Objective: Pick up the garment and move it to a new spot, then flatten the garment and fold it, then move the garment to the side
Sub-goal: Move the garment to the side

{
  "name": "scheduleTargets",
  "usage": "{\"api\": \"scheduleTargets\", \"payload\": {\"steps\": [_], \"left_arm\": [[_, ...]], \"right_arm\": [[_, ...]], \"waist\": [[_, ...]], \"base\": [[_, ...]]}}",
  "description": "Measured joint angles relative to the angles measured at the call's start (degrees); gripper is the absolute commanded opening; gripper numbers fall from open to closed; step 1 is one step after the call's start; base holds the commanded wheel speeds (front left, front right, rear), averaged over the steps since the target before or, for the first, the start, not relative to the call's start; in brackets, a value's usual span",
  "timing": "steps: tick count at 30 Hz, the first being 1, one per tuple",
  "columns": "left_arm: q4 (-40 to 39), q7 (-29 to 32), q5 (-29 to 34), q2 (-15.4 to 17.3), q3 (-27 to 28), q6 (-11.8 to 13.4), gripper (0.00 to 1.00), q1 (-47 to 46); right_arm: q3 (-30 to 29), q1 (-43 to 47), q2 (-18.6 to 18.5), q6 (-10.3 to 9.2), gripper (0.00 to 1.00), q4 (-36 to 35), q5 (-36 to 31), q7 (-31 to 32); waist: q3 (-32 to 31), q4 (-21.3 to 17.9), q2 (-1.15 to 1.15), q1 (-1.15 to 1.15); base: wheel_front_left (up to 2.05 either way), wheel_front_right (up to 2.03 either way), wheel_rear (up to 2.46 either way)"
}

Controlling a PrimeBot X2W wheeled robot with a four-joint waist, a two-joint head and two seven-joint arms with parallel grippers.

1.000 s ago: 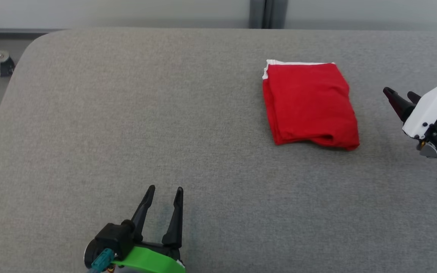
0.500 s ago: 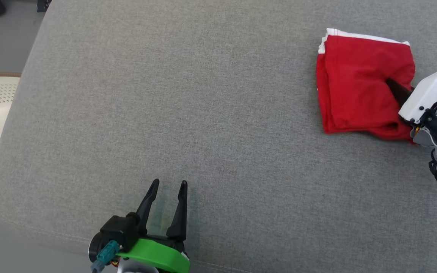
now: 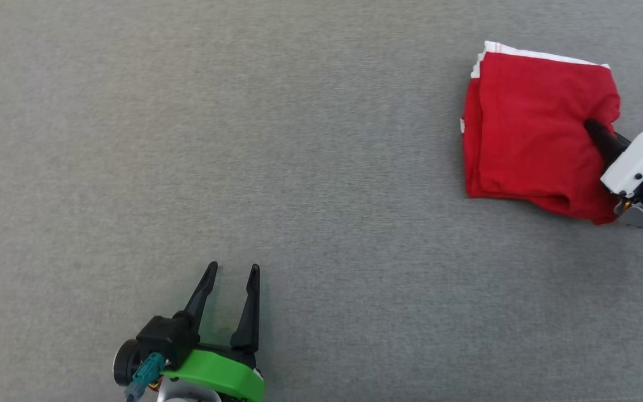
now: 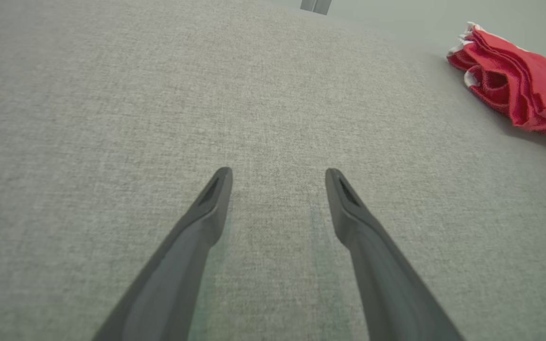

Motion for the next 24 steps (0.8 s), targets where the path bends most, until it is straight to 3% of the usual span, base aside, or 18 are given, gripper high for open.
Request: {"api": "scheduleTargets", "payload": {"steps": [11, 16, 21, 22, 23, 24], "left_arm": [[1.9, 0.0, 1.6, 0.0, 0.0, -1.5, 1.0, -1.2], [2.5, 0.0, 1.5, 0.0, 0.6, -1.8, 1.0, -1.1], [2.6, 0.0, 0.7, 0.0, 2.0, -2.0, 1.0, -1.1], [2.5, 0.0, 0.7, 0.0, 2.2, -2.1, 1.0, -1.2], [2.5, 0.0, 0.6, 0.0, 2.3, -2.2, 1.0, -1.2], [2.4, 0.0, 0.4, 0.0, 2.4, -2.2, 1.0, -1.2]], "right_arm": [[-4.9, 0.0, -4.6, -0.03, 0.0, -7.3, -3.2, 3.9], [-7.2, -2.8, -8.4, -0.03, 0.0, -7.1, -6.4, 7.6], [-10.3, -4.4, -12.4, -0.03, 0.02, -2.7, -11.5, 8.7], [-10.7, -4.4, -13.0, -0.02, 0.28, -1.6, -13.5, 8.4], [-10.9, -4.3, -13.8, -0.02, 1.0, -0.6, -15.3, 7.5], [-11.2, -4.3, -14.5, -0.02, 1.0, 0.3, -16.8, 6.7]], "waist": [[-1.5, -11.9, 0.0, 0.0], [-1.0, -12.3, 0.0, 0.0], [0.0, -10.5, 0.0, 0.0], [0.3, -10.1, 0.0, 0.0], [0.6, -9.7, 0.0, 0.0], [0.8, -9.3, 0.0, 0.0]], "base": [[0.0, 0.0, 0.0], [0.0, 0.0, 0.0], [0.0, 0.0, 0.0], [0.0, 0.0, 0.0], [0.0, 0.0, 0.0], [0.0, 0.0, 0.0]]}}
